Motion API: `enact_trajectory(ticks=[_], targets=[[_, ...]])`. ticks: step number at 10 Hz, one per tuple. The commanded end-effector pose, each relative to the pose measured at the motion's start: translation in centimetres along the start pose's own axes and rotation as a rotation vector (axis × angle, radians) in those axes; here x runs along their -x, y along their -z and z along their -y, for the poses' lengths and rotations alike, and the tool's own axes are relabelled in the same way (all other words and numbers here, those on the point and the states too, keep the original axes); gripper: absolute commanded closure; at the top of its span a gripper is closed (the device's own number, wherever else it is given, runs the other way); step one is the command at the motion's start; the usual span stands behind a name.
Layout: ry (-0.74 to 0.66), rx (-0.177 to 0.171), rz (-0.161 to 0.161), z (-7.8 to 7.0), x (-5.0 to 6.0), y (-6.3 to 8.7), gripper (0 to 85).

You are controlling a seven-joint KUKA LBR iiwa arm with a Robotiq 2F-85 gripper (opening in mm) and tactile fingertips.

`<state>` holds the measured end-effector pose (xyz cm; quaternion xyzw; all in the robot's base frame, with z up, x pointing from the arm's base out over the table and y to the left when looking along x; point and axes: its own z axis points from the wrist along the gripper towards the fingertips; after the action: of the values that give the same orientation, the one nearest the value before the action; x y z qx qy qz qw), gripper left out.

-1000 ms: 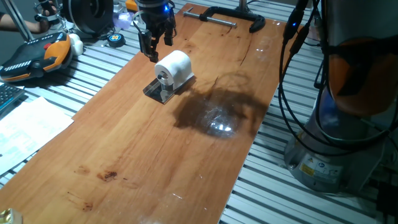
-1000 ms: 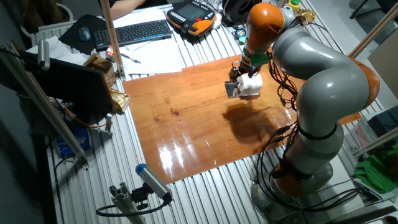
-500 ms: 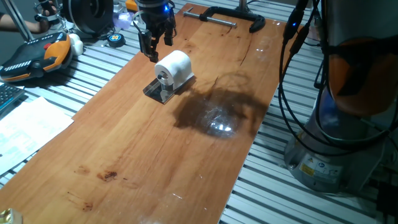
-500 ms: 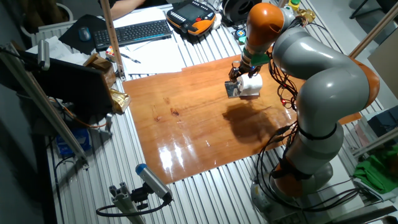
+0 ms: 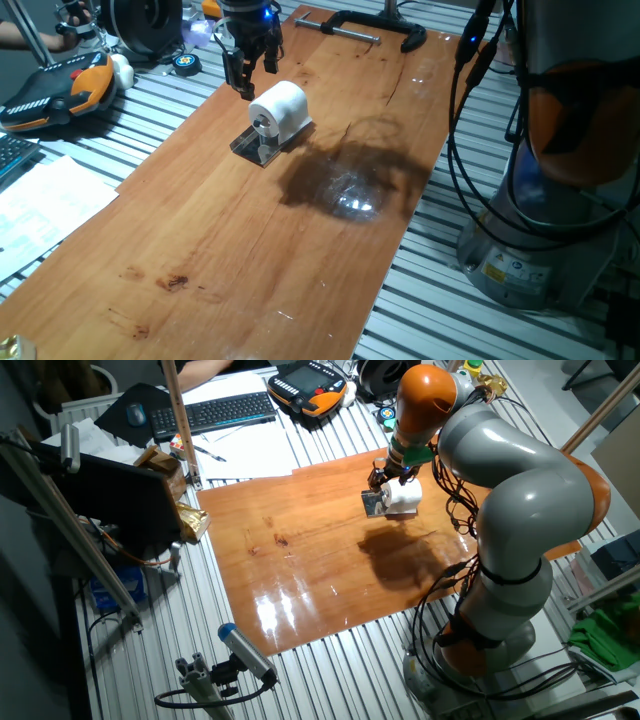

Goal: Take the roll of paper down from the shelf

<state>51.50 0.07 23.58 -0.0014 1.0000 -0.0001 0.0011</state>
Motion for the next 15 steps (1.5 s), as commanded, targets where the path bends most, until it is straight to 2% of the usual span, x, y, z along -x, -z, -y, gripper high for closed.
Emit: enact_trajectory(ticks=[1, 2, 9, 10, 11, 12, 13, 14, 15], targets=[[0.278, -0.08, -0.251, -0.01, -0.01, -0.01, 1.0], [0.281, -0.08, -0.252, -0.01, 0.0, 0.01, 84.0], [0.256, -0.081, -0.252, -0.01, 0.0, 0.01, 84.3], [0.224, -0.081, -0.228, -0.01, 0.0, 0.01, 84.3], [0.216, -0.078, -0.146, -0.01, 0.0, 0.01, 84.3], [0.191, -0.064, -0.148, -0.01, 0.0, 0.01, 84.3], [0.183, -0.062, -0.188, -0.01, 0.0, 0.01, 84.3], [0.168, -0.074, -0.202, -0.01, 0.0, 0.01, 84.3], [0.169, -0.107, -0.203, -0.01, 0.0, 0.01, 84.3]])
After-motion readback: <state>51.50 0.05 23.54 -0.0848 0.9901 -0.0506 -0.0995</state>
